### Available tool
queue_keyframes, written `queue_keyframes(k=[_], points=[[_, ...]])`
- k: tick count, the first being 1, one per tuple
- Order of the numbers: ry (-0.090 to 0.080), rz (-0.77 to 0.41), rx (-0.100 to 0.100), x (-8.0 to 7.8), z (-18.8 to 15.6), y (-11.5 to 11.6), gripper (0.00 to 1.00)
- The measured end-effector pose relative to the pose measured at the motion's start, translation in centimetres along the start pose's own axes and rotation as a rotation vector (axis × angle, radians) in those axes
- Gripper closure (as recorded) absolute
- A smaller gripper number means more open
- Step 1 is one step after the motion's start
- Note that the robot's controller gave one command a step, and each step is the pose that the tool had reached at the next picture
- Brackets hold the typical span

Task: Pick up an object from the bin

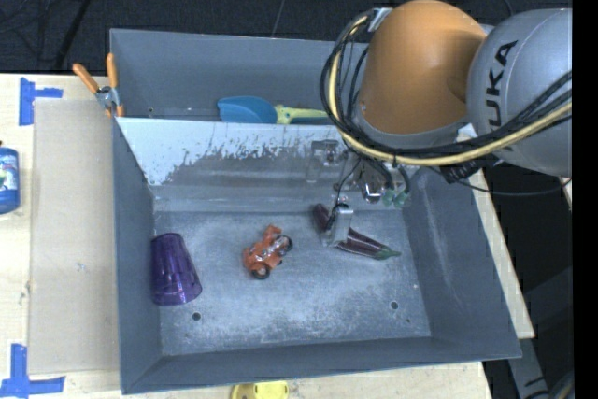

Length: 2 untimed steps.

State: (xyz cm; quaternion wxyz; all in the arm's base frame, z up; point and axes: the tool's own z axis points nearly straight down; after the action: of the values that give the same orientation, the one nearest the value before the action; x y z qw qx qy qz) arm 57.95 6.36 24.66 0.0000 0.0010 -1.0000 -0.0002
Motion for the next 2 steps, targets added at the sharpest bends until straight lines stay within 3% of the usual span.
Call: queue_keyframes(k=[2], points=[[-0.005, -0.166, 0.000, -2.0, 10.3, 3.1, 0.00]])
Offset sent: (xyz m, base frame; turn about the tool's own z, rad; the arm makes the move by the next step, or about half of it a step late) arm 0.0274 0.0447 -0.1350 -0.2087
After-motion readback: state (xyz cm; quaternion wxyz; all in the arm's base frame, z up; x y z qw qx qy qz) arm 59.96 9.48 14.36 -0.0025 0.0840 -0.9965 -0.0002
